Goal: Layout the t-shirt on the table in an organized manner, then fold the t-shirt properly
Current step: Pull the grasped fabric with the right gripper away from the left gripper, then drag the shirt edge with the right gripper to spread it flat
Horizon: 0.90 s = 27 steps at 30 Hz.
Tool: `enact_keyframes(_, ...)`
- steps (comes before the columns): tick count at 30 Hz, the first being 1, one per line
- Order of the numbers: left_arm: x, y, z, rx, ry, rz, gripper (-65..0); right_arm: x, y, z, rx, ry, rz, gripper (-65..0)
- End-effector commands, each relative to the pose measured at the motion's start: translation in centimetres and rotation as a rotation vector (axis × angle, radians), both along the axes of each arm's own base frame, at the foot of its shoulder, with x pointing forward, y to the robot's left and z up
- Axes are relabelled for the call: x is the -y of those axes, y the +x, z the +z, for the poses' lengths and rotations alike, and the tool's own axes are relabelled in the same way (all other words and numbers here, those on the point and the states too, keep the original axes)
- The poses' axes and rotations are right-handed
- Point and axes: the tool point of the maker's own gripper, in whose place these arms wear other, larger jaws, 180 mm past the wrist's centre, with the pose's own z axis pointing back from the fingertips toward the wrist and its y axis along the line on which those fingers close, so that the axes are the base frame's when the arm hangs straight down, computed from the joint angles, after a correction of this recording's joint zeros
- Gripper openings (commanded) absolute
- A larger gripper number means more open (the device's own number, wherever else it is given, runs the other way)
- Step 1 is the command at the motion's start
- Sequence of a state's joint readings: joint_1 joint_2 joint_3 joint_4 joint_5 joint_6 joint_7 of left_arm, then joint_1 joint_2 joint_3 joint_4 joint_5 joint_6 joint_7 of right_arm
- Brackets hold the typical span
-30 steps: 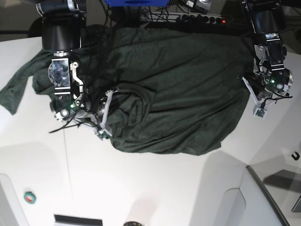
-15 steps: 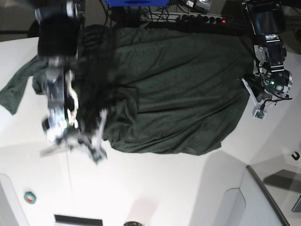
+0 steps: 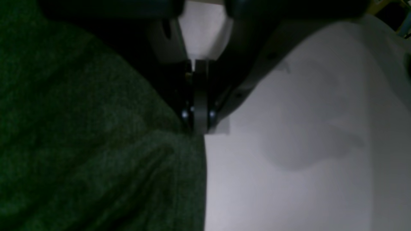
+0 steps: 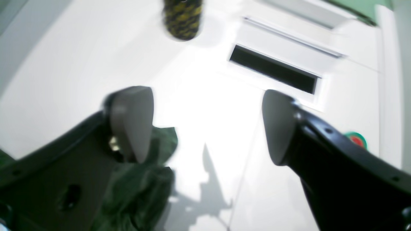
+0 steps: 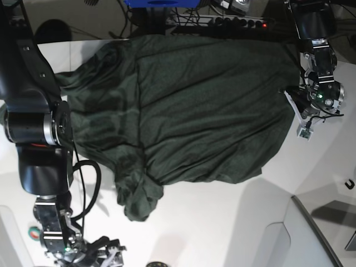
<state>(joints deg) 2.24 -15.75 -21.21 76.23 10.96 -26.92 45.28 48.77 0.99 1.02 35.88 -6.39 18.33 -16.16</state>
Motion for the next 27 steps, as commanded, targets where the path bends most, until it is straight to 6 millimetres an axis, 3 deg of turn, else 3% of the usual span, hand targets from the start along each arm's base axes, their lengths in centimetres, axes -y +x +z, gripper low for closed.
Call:
enact_keyframes(1, -0.9, 0.9, 1.1, 0.033, 0.028, 0.000, -65.0, 0.1, 0.9, 2.0, 0.034, 0.003, -0.003, -15.0)
enact_keyframes(3, -0.9, 0.9, 1.1, 0.032, 0.024, 0.000, -65.0, 0.7, 0.0, 0.3, -0.044, -0.020, -0.015, -17.0)
enact_keyframes(6, -0.7, 0.9, 1.1, 0.034, 0.020, 0.000, -65.0, 2.1, -2.7, -4.2, -0.199, -0.059, -0.038, -21.6)
enact_keyframes(10, 1.0, 1.0, 0.4, 0.038, -0.013, -0.001, -65.0, 4.3, -7.5, -10.1, -0.381, -0.101, -0.073, -29.4)
enact_keyframes(11, 1.3, 0.9, 0.2, 0.037, -0.019, -0.003, -65.0, 4.9, -9.2, -11.7, -0.422, -0.118, -0.080, -35.0)
enact_keyframes(14, 1.4, 0.8, 0.0, 0.033, -0.025, -0.001, -65.0, 5.5, -13.1, -14.1, -0.464, -0.150, -0.086, -63.9)
enact_keyframes(18, 1.4, 1.3, 0.3, 0.043, -0.023, 0.000, -65.0, 5.3, -15.7, -15.8, -0.488, -0.156, -0.080, -60.9)
enact_keyframes(24, 1.3, 1.2, 0.3, 0.041, -0.020, 0.000, -65.0, 5.8, -17.8, -19.2, -0.582, -0.134, -0.095, -64.2)
enact_keyframes(27, 1.3, 1.2, 0.3, 0.041, -0.020, 0.000, -65.0, 9.2, -19.0, -20.5, -0.624, -0.073, -0.195, -64.2)
